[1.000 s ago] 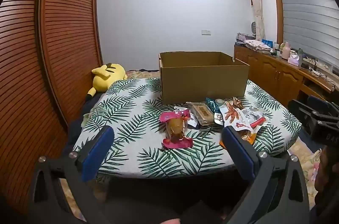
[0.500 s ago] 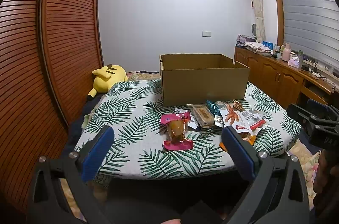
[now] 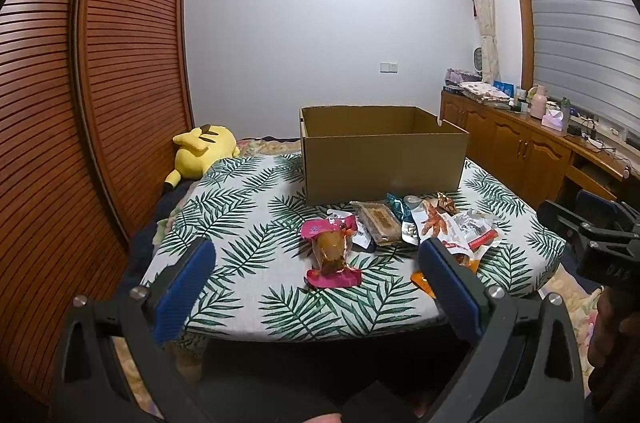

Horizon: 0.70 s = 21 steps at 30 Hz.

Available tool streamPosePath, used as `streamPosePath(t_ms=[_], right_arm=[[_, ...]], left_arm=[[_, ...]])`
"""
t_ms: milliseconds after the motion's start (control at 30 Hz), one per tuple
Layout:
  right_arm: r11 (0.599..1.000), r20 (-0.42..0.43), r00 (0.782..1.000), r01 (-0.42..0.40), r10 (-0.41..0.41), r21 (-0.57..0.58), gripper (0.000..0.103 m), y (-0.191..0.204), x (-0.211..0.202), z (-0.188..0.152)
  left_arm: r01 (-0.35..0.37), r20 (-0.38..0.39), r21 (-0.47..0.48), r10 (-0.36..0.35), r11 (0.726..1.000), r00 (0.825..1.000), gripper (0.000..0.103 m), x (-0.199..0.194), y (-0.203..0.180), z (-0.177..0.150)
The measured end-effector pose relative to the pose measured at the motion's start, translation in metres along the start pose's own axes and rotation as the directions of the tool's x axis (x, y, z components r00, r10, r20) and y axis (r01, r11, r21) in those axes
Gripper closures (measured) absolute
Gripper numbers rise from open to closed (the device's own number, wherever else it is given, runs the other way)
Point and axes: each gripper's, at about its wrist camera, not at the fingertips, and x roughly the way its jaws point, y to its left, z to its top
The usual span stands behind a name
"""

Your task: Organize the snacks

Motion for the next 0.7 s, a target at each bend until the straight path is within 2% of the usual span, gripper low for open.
streamPosePath(t_ms=[700], right_arm=[[1.0, 0.0, 1.0, -0.003, 0.003, -0.001, 0.0, 0.0015, -0.0008, -0.0015]], left_arm=[[0.004, 0.005, 0.0, -0.004, 1.0, 1.0, 0.001, -0.001, -0.0014, 0.002]])
